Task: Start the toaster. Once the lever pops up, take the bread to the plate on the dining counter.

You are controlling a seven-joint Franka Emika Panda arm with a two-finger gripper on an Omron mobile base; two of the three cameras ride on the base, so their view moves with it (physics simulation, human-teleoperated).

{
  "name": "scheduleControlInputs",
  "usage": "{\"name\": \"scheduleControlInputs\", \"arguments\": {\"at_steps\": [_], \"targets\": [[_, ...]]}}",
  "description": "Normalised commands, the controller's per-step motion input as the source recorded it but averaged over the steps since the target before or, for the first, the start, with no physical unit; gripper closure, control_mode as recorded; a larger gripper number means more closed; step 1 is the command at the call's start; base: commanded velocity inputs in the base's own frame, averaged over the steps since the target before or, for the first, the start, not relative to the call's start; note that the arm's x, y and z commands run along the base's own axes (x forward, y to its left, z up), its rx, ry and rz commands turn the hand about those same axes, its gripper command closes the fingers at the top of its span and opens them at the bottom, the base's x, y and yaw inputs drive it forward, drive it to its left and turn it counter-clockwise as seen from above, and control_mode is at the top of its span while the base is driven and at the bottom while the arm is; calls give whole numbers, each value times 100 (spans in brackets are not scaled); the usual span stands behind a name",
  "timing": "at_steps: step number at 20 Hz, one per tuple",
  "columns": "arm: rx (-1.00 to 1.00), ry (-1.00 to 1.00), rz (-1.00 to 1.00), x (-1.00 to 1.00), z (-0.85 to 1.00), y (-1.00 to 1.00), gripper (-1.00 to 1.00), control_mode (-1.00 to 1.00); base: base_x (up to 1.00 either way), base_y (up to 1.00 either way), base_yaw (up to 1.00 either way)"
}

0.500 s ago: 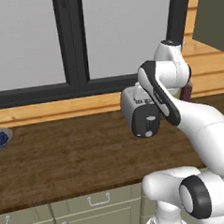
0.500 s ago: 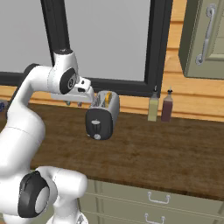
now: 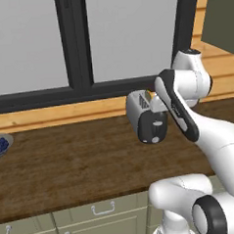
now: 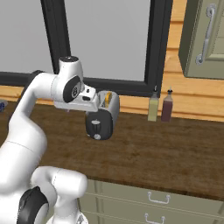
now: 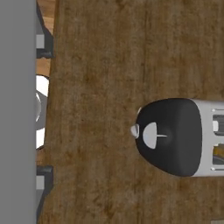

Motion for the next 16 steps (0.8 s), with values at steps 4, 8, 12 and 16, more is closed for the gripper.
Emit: {"name": "scheduleControlInputs", "arguments": {"at_steps": [4,8,12,16], "targets": [[-1,0,-4,-2,-52,-17,-100,-100,0,0,0],[-1,-1,-3,3,-35,-5,-100,-100,0,0,0],[0,-7,0,0,-33,-1,-100,-100,0,0,0],[0,-10,0,31,-7,0,100,-100,0,0,0]]}}
